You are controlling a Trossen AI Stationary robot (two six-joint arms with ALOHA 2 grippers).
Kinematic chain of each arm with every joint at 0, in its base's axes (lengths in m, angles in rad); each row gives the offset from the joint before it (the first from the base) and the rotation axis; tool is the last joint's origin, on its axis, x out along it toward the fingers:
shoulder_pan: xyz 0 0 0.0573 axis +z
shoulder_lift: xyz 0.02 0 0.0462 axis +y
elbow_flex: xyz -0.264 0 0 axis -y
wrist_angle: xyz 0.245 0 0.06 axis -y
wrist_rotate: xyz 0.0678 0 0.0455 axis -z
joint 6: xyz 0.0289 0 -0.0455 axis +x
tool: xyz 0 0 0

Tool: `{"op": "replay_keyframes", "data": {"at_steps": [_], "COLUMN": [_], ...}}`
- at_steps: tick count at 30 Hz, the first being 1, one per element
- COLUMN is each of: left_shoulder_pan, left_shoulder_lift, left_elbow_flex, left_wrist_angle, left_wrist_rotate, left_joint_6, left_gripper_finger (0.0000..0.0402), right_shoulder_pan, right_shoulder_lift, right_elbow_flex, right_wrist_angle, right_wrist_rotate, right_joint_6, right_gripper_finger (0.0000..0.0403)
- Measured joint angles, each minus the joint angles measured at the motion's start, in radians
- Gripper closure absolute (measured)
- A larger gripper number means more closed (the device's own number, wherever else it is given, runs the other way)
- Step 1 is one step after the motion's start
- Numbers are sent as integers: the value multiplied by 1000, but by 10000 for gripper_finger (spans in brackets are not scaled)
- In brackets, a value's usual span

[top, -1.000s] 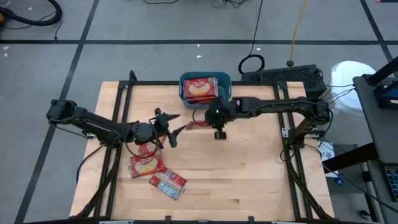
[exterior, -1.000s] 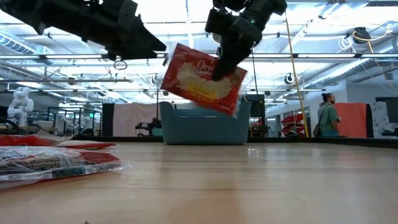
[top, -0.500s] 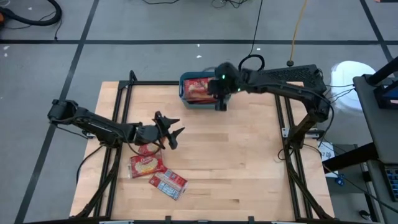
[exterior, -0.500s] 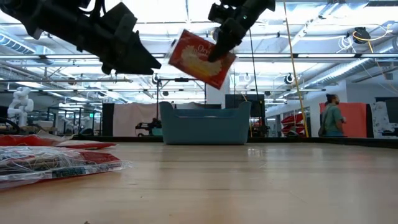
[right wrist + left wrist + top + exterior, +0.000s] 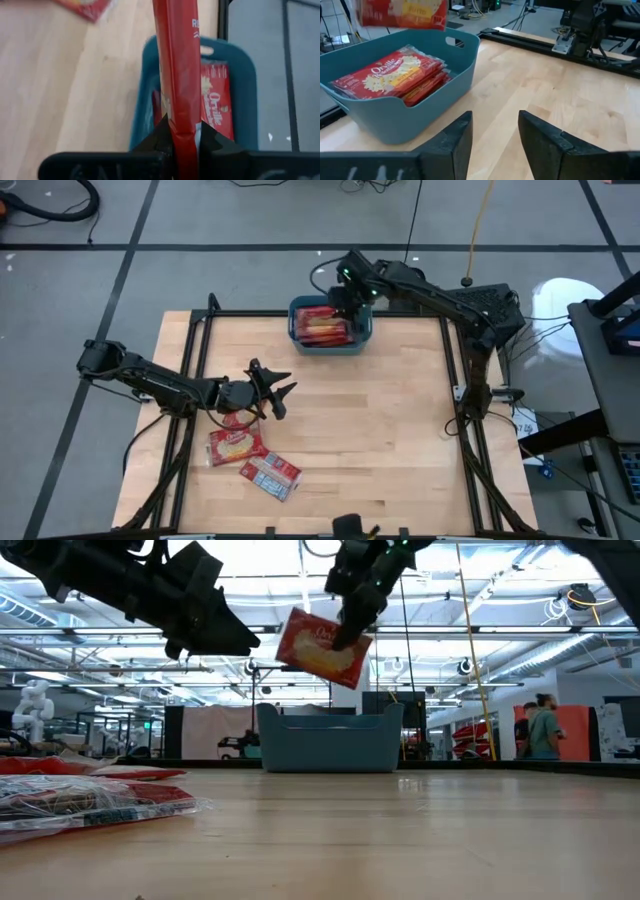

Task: Sort popcorn bags into baskets
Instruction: Put the red popcorn bag into the blue bin

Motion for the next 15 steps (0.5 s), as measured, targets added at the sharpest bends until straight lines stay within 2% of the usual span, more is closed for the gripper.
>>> {"op": "replay_keyframes", "data": {"at_steps": [4, 12, 15], "left_shoulder_pan": [0, 0, 0], "left_shoulder_lift": [0, 0, 0], "left_elbow_flex": [0, 0, 0], "left_wrist_angle": [-7, -15, -12], "left_wrist_rotate": [2, 7, 10], "left_joint_6": [0, -3, -8], "left_gripper_finger": [249, 239, 233], "right_shoulder_pan": [-18, -36, -49], "right_shoulder_lift": [70, 90, 90], "right_elbow_flex": [76, 81, 81], "right_wrist_angle": [-72, -84, -93], "right_wrist_rotate": [-48, -52, -99], "right_joint_6": [-30, -75, -87], "right_gripper_finger": [383, 383, 383]}}
